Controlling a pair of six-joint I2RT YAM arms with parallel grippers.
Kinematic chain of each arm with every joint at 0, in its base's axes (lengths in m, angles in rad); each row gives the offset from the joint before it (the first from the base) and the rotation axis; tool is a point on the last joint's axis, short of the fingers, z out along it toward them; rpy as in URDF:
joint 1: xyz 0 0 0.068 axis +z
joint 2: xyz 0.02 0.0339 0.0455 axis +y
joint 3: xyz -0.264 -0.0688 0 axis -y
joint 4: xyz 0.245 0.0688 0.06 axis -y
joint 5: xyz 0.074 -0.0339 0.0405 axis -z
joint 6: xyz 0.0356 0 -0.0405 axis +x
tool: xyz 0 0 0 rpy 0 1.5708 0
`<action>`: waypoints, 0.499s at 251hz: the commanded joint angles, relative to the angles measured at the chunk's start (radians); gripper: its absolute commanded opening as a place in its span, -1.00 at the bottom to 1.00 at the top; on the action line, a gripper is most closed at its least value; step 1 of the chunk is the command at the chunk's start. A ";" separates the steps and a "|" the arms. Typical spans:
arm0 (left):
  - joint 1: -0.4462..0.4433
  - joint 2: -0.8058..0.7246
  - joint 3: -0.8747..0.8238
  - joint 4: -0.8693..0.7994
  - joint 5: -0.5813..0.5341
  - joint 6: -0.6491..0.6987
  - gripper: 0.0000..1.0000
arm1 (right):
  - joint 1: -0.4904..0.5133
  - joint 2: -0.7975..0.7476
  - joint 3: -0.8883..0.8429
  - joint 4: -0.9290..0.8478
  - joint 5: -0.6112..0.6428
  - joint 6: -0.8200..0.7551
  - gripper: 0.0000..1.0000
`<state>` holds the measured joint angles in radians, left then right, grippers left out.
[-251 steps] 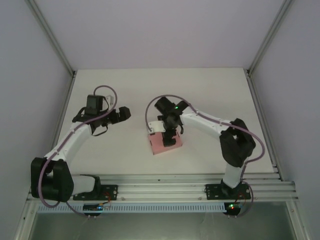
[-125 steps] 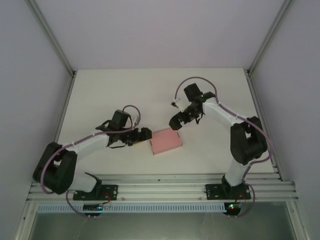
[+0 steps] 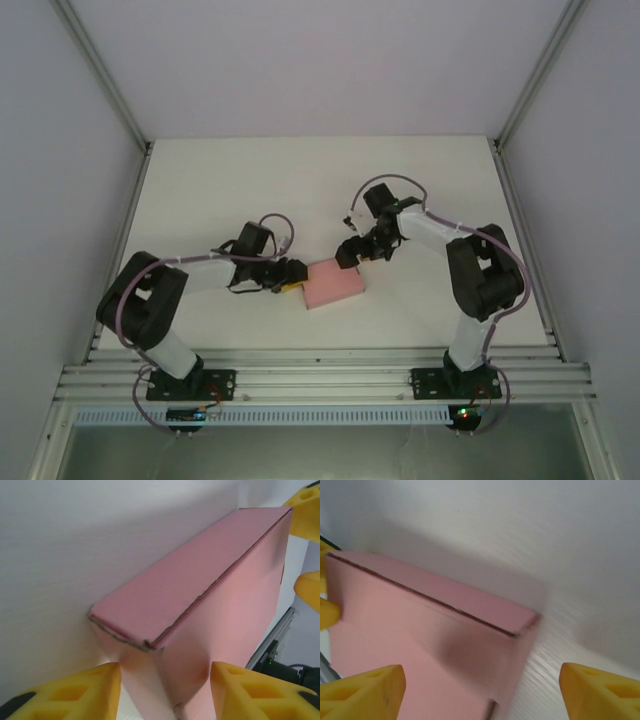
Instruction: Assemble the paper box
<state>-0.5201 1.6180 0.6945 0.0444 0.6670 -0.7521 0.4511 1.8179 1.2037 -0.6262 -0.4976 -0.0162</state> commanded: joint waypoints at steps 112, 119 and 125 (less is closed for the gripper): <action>-0.041 -0.051 0.101 0.052 -0.009 0.244 -0.87 | -0.035 -0.099 -0.110 0.068 -0.013 -0.007 0.98; -0.046 -0.060 0.099 0.043 -0.018 0.273 -0.87 | -0.050 -0.116 -0.123 0.080 -0.022 -0.005 0.99; -0.052 -0.067 0.098 0.039 -0.025 0.292 -0.87 | -0.064 -0.134 -0.137 0.093 -0.035 -0.002 0.99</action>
<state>-0.5343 1.6211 0.7574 0.0566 0.6518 -0.6315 0.4263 1.7565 1.1206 -0.5678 -0.5117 -0.0109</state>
